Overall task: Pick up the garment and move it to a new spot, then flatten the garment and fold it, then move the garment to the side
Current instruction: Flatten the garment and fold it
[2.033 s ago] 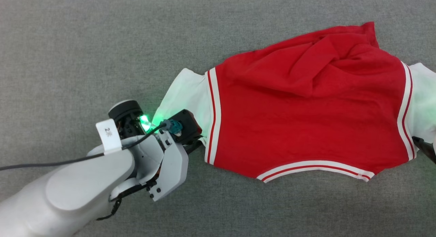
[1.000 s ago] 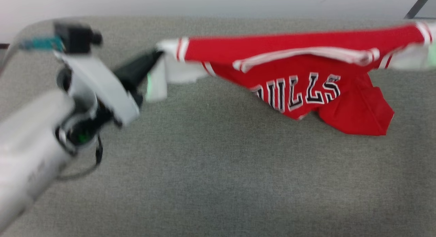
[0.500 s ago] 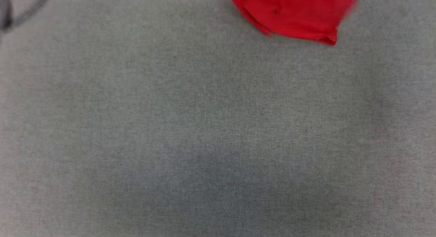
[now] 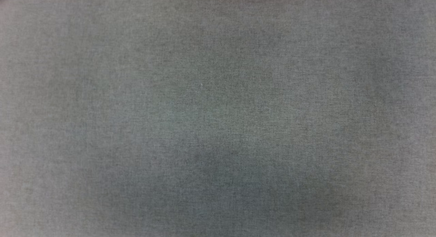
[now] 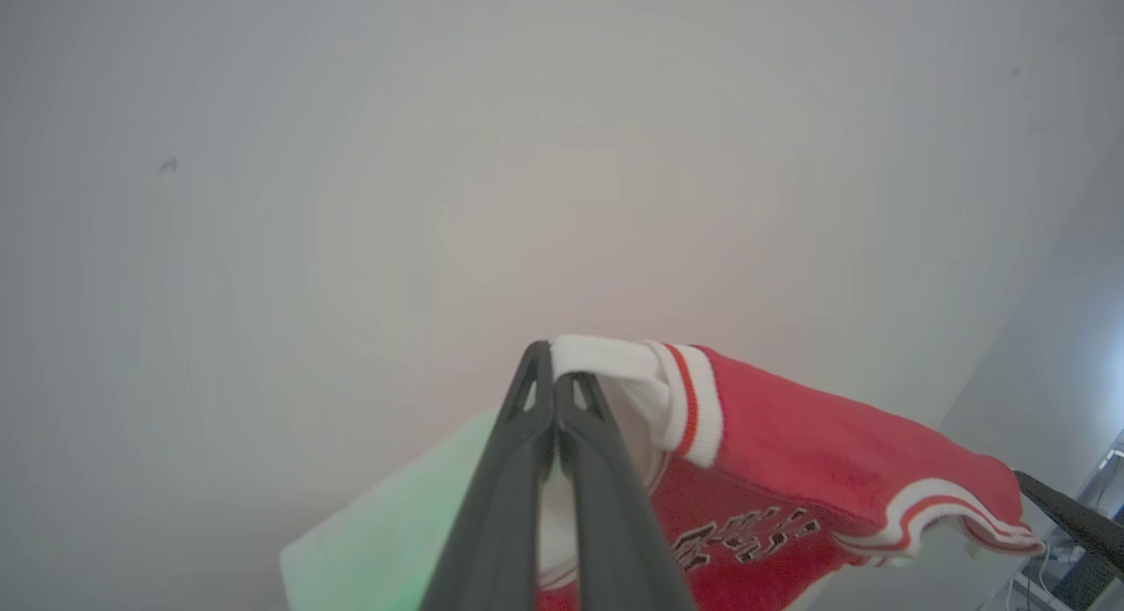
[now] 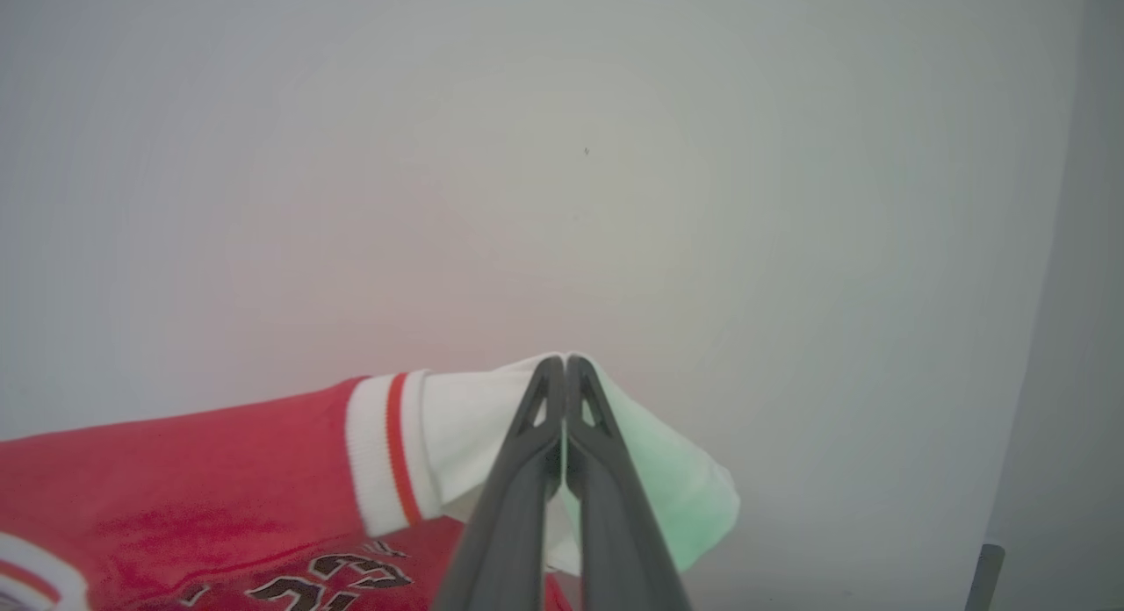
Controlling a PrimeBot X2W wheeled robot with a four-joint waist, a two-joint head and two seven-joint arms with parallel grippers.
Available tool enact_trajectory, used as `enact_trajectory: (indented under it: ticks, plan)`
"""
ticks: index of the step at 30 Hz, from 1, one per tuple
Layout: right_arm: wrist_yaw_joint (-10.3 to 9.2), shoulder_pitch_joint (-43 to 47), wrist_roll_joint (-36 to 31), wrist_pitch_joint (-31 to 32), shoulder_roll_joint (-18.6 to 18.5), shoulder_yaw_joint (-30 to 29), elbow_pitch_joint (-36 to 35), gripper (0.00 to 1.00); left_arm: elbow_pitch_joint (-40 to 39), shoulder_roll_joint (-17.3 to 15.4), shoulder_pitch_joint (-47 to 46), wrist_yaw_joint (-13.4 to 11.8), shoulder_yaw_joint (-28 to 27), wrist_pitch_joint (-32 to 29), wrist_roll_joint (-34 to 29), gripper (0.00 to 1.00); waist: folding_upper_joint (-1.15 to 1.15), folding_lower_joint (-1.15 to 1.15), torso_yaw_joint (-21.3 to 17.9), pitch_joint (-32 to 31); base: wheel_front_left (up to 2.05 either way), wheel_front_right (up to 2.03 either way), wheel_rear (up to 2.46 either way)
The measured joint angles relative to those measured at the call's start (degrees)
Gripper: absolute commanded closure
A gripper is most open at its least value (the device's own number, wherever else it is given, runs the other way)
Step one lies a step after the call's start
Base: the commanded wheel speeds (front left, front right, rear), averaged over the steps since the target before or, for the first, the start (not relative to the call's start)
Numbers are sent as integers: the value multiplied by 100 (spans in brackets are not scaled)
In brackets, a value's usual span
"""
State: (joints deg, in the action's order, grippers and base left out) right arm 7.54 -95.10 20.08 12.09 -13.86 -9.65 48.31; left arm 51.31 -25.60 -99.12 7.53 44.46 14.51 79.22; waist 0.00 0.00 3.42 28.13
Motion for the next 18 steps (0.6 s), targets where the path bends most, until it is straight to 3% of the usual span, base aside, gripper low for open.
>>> enact_trajectory:
  ticks: [5, 10, 18]
  plan:
    - [-1, 984, 550, 660, -225, 813, -307, 100, -818, -416, 1167, -2, 289, -349, 268, 100, 0, 0, -55, -93, 0, 0, 0]
    - [-1, 2359, 1146, 1399, -744, 1480, -1229, 100, -1647, -826, 2599, -3, 457, -475, 705, 100, 0, 0, -65, -242, 0, 0, 0]
    - [-1, 4697, 1897, 2364, -1281, 1311, -3298, 100, -2822, -1506, 4407, -2, 616, -223, 988, 100, 0, 0, -61, -561, 0, 0, 0]
